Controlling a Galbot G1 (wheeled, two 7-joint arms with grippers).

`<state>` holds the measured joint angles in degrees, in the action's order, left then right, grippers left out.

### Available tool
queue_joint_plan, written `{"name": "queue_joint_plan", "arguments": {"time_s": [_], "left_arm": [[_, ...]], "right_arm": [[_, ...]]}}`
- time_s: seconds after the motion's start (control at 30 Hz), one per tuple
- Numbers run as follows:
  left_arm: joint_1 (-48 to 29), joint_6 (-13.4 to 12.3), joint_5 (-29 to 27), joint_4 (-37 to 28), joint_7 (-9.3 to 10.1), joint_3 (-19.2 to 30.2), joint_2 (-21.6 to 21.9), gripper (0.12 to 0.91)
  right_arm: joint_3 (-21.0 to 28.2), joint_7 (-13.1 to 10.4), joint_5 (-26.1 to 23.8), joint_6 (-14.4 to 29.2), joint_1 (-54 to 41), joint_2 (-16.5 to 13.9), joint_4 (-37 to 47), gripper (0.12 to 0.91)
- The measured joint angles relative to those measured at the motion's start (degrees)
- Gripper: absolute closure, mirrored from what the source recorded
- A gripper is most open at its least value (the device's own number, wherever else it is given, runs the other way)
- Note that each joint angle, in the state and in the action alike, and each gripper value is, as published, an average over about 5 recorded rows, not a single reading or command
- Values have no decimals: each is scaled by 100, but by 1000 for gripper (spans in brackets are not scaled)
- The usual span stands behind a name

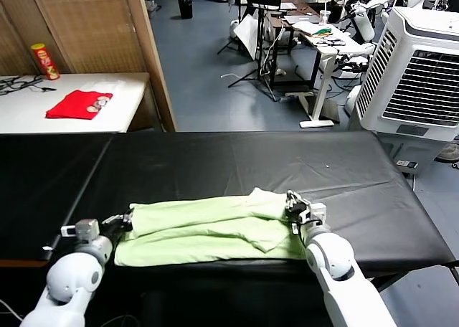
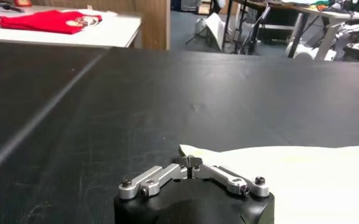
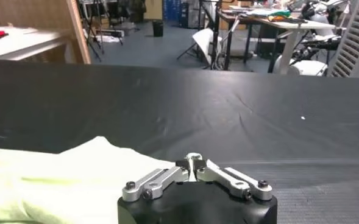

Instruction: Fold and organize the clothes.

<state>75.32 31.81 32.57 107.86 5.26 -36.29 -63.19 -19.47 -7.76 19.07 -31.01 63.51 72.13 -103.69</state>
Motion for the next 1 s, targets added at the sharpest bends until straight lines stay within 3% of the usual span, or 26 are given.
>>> {"name": "queue_joint_plan", "arguments": {"time_s": [0.07,0.27,0.33,0.43,0.67,0.77,1.0], "left_arm": [[39,1,25,55,0,-38,29,772],[245,4,300,296,17,-243,98,423],[368,-4,465,409,28,-337,68,312],[615,-12,724,592,42,-471,-19,244],[1139,-91,821,764,41,-540,-240,232],[1215,-117,802,739,36,-540,-327,278],[1254,-137,715,731,35,-520,-498,632]], "right_arm": [[-63,11,30,1,74,-51,-127,597],[-312,27,108,34,358,-200,-617,292],[-389,47,122,53,457,-226,-766,250],[-460,63,130,81,579,-239,-922,230],[-462,85,131,103,678,-227,-1109,227],[-450,93,131,106,683,-232,-1151,227],[-434,96,84,137,704,-212,-1176,227]]}}
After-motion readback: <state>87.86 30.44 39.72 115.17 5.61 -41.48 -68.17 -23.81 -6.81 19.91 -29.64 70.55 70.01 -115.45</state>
